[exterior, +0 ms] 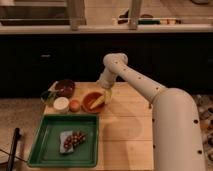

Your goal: Place banana in red bowl

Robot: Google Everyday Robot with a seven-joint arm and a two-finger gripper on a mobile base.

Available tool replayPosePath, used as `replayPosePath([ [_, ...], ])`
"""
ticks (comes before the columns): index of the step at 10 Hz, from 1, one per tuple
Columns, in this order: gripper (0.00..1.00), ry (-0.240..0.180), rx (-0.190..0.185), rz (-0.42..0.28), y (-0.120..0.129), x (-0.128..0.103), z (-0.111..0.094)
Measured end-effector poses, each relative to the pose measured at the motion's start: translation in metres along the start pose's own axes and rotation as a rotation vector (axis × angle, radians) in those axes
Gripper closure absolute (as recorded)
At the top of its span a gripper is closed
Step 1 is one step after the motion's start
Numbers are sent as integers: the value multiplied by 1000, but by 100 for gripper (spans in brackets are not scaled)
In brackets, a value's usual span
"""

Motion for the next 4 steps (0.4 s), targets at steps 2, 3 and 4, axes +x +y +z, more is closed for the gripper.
replayPosePath([
  [2, 20, 2, 5, 7, 1, 2, -3],
  [3, 20, 4, 8, 12, 1, 3, -4],
  [4, 20, 8, 12, 16, 1, 5, -7],
])
